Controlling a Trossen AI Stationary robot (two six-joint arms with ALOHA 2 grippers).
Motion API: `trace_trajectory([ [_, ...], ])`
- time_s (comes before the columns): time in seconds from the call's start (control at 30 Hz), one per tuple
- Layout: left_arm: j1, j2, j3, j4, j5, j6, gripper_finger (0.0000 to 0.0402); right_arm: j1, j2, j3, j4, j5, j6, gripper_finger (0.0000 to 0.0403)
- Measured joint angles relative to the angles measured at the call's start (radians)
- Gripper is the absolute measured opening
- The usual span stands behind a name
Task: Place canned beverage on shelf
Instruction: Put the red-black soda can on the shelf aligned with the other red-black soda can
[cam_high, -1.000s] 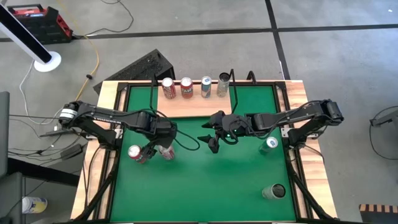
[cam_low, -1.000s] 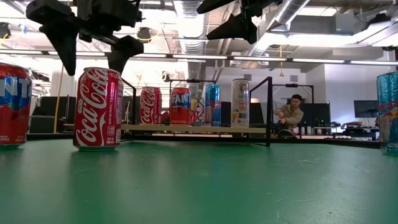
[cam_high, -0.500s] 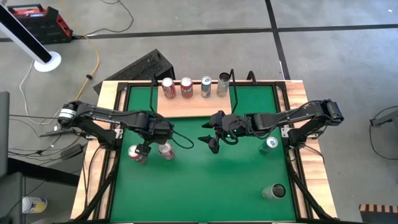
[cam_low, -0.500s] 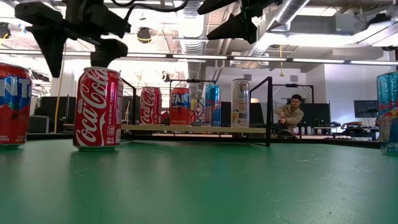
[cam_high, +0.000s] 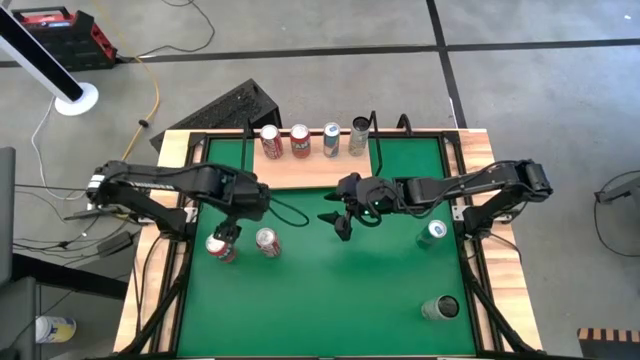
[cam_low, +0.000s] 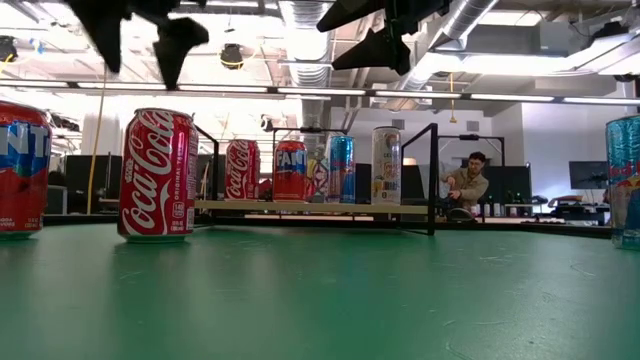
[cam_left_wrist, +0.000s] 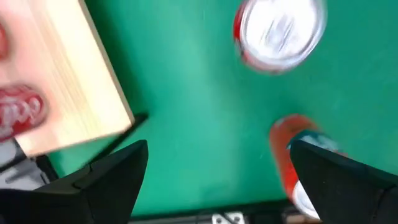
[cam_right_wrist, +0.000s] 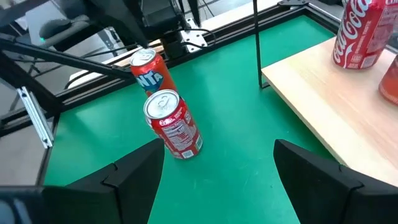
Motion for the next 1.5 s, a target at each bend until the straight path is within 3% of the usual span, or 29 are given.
trace_trajectory([
  [0.23,0.0,-0.107,0.041,0.234,0.121,-0.074,0.0377,0.0,-0.003,0.0,-0.001,-0.073,0.072,0.0326],
  [0.43,0.004,-0.231,-0.005,0.293,0.04,-0.142,0.0377,0.004,-0.003,0.001,-0.005,-0.163,0.13,0.0326],
  [0.6,0.005,-0.287,-0.107,0.378,0.048,-0.237,0.0377,0.004,-0.004,0.001,-0.008,-0.182,0.15,0.0326],
  [0.87,0.005,-0.295,-0.256,0.527,0.088,-0.297,0.0377,0.002,-0.044,0.001,-0.02,-0.183,0.148,0.0326],
  [1.5,-0.047,-0.256,-0.257,0.563,0.099,-0.301,0.0377,0.011,-0.134,0.001,-0.068,-0.181,0.133,0.0326],
])
